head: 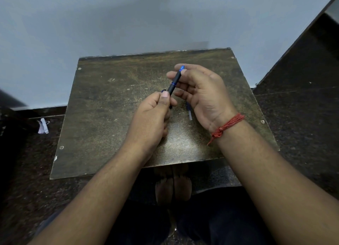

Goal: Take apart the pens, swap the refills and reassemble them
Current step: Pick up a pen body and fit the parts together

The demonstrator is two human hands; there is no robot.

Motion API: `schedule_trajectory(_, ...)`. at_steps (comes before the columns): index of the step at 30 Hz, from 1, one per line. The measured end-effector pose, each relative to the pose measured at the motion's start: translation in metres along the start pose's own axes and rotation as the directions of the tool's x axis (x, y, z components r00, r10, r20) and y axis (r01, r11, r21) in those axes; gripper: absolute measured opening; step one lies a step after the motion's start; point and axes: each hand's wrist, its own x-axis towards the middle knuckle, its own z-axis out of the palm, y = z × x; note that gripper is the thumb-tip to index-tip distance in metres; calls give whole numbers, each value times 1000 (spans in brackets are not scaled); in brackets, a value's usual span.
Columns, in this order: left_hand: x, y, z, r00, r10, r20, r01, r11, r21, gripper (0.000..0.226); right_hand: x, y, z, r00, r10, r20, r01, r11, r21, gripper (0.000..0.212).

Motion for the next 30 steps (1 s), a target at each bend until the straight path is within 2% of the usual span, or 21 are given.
schedule_trajectory(2, 0, 0, 0, 1000, 1, 2, -1, 1000, 0, 34, -1, 1, 1, 1000, -8, -18, 7, 999, -52, 5)
schedule_trajectory(6, 1, -1, 0, 1000, -3, 5, 3, 1000, -11, 34, -1, 3, 1, 995, -52, -86, 37, 984, -172, 13)
schedule_trajectory(10, 1, -2, 0, 1000, -1, 5, 1, 1000, -10, 35, -3, 0, 3, 997, -31, -64, 25, 994, -106, 5)
schedule_trajectory(13, 2, -4, -1, 1000, 4, 8, -4, 1000, -16, 35, -2, -1, 1, 1000, -6, -23, 4, 997, -81, 20)
schedule_trajectory(15, 2, -5, -2, 1000, 4, 7, -4, 1000, -29, 35, -2, -1, 1, 1000, 3, -12, -3, 998, -66, 22)
schedule_trajectory(18, 2, -4, -2, 1000, 5, 9, -5, 999, -31, 35, -2, 0, 1, 999, -9, -53, 2, 992, -127, 6)
schedule_trajectory(21, 1, -4, -2, 1000, 7, 10, -7, 1000, -18, 35, -2, 2, -1, 993, -53, -105, 29, 976, -217, 17)
schedule_trajectory(24, 1, -2, -2, 1000, 4, 10, -4, 1000, -10, 35, -2, 2, 0, 995, -53, -88, 31, 972, -231, 14)
schedule_trajectory(27, 0, -1, -2, 1000, -2, 4, 2, 1000, -12, 35, -3, 0, 1, 996, -34, -78, 19, 981, -195, 6)
schedule_trajectory(30, 0, -1, -1, 1000, -4, 6, 4, 1000, -9, 34, -4, -2, 1, 999, -4, -41, -1, 992, -127, 17)
